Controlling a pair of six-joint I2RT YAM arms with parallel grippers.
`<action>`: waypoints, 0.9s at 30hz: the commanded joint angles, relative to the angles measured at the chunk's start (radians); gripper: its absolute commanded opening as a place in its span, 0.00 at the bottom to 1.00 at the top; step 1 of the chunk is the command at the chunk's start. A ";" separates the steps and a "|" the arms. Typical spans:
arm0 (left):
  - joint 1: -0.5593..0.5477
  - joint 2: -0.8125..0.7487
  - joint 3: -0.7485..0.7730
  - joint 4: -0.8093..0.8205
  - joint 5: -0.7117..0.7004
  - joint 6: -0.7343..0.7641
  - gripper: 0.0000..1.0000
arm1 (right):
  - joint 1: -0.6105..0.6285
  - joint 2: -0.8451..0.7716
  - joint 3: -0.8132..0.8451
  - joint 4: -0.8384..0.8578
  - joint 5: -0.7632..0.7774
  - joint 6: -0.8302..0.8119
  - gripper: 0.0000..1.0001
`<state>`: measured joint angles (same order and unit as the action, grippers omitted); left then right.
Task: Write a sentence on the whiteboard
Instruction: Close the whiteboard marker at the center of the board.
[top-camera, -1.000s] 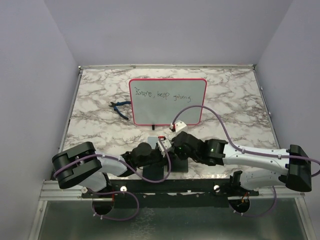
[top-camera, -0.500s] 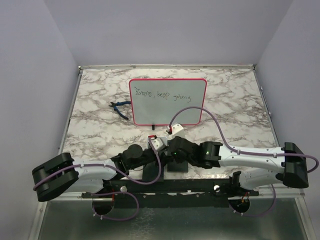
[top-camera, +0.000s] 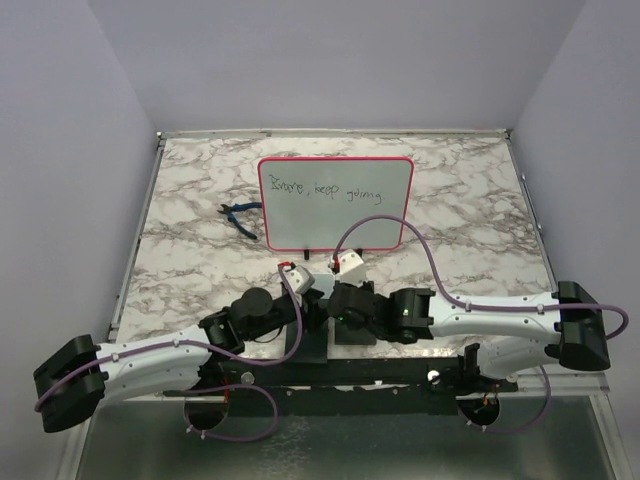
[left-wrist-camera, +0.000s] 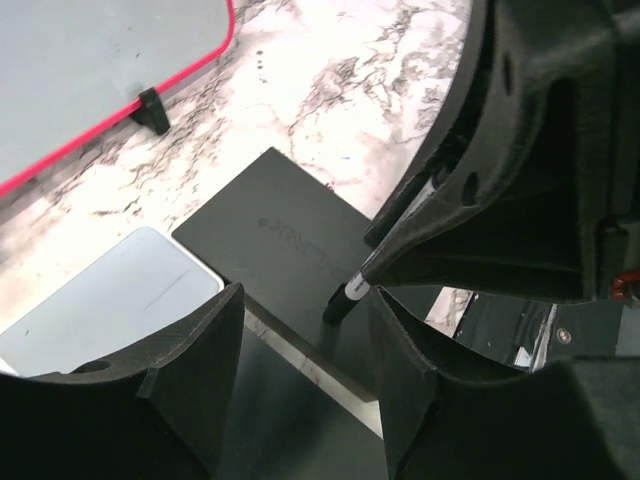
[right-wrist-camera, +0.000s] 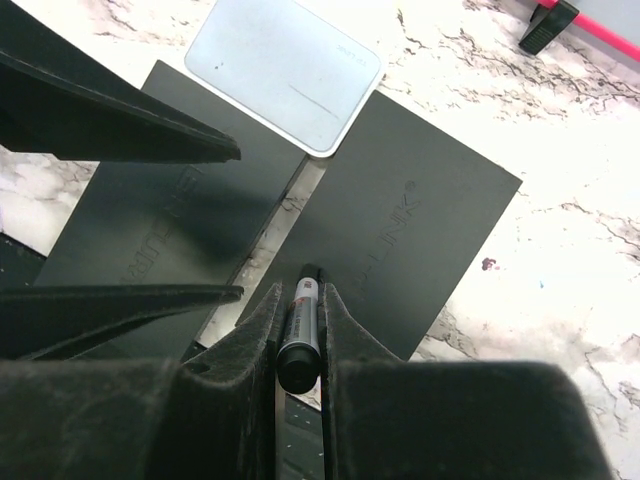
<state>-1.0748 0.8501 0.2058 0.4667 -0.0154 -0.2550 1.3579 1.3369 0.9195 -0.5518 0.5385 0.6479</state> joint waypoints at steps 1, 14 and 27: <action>0.004 -0.056 0.023 -0.160 -0.094 -0.081 0.53 | 0.025 0.102 -0.056 -0.211 -0.071 0.049 0.01; 0.119 0.000 0.092 -0.200 -0.135 -0.158 0.59 | 0.030 0.088 0.043 -0.252 0.004 0.068 0.01; 0.202 -0.026 0.251 -0.445 -0.228 -0.236 0.87 | -0.117 -0.083 0.190 -0.311 0.019 -0.049 0.01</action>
<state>-0.9012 0.8490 0.3965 0.1360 -0.1886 -0.4549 1.3457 1.3289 1.1133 -0.8242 0.5953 0.6586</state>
